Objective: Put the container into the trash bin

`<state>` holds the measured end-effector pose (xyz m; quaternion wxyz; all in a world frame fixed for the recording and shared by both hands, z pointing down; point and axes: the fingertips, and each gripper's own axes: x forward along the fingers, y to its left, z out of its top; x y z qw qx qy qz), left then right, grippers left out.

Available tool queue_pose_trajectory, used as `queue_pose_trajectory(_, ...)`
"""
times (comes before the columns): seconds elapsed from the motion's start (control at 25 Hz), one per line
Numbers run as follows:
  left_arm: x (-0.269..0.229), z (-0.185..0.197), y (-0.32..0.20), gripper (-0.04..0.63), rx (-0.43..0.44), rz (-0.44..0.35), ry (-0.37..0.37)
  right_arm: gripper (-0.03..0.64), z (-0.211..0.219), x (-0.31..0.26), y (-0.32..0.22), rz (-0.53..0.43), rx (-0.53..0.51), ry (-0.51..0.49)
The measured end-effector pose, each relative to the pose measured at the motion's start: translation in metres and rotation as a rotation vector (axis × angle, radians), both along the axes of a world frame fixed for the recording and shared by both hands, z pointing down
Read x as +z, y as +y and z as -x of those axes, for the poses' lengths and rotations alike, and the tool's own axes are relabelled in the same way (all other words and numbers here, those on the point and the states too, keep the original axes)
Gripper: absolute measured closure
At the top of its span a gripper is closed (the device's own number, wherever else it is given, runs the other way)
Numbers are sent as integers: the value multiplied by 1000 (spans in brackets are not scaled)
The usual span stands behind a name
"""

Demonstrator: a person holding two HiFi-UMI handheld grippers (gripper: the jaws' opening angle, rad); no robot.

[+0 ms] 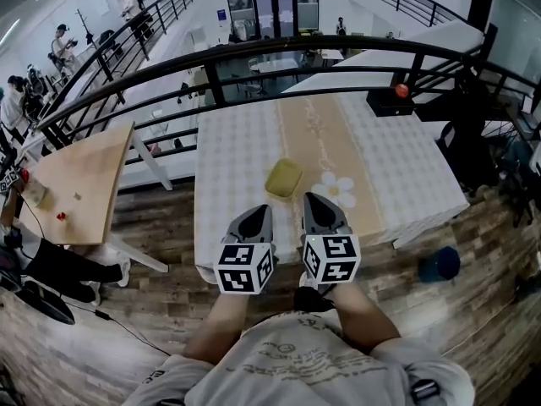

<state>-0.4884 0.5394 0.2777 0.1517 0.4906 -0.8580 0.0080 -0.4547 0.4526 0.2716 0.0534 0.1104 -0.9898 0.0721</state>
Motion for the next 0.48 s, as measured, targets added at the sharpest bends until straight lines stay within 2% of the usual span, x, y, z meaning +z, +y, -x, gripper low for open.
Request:
queue_pose_trajectory(0.2, 0, 30, -56, 591, 5, 23, 9, 615, 32, 0, -56, 25, -1, 10)
queue_pose_trajectory(0.48, 5, 71, -93, 591, 3, 37, 28, 615, 76, 7, -92, 34, -19, 45)
